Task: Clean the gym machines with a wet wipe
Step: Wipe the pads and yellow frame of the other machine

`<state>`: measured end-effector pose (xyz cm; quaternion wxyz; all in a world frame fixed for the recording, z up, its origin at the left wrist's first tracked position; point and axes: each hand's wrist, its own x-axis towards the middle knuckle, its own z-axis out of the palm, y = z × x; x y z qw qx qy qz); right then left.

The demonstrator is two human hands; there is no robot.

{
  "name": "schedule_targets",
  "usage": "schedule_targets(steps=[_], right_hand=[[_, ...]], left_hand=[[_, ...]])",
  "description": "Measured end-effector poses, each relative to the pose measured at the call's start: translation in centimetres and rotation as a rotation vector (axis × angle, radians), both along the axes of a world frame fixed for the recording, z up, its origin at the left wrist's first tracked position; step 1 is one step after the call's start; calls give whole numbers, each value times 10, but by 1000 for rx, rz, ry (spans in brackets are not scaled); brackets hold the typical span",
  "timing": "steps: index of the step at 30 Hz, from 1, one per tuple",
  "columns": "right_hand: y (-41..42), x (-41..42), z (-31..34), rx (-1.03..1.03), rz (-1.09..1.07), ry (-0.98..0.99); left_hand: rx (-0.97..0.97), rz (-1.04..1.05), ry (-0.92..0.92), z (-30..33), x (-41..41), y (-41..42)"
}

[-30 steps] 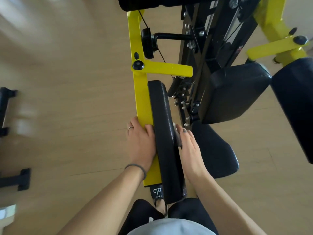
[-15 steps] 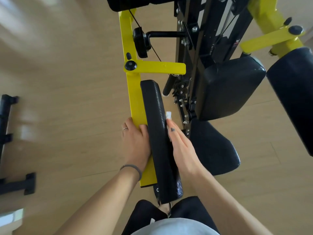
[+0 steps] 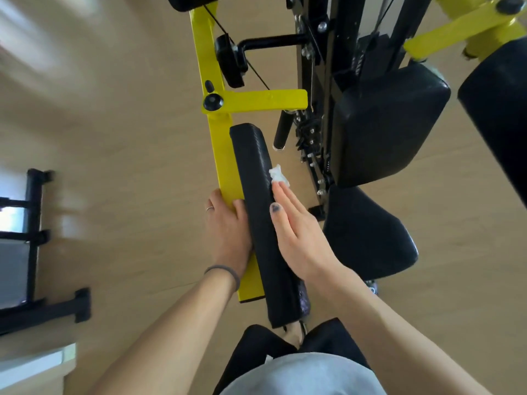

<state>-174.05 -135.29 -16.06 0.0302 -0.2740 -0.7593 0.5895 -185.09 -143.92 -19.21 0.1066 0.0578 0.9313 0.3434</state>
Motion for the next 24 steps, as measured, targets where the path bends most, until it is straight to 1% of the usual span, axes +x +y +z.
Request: schedule_targets(steps=[3, 7, 10, 12, 14, 16, 18, 20, 24], right_hand=[[3, -4, -1, 24, -7, 39], [-41, 70, -7, 71, 11, 65], [-74, 119, -12, 92, -4, 29], [-75, 117, -14, 93, 7, 12], [-64, 92, -18, 88, -17, 33], [-50, 65, -19, 24, -106, 27], [-48, 63, -16, -60, -157, 44], [-62, 89, -11, -73, -87, 82], [-86, 145, -14, 107, 53, 81]], left_hand=[[4, 0, -34, 1, 0, 0], [65, 20, -73, -2, 0, -3], [112, 48, -102, 1, 5, -2], [138, 35, -122, 9, 12, 1], [142, 21, -177, 16, 18, 7], [111, 48, -212, 19, 21, 16], [97, 112, -196, 18, 22, 22], [103, 170, -181, 18, 25, 25], [75, 223, -144, 24, 30, 31]])
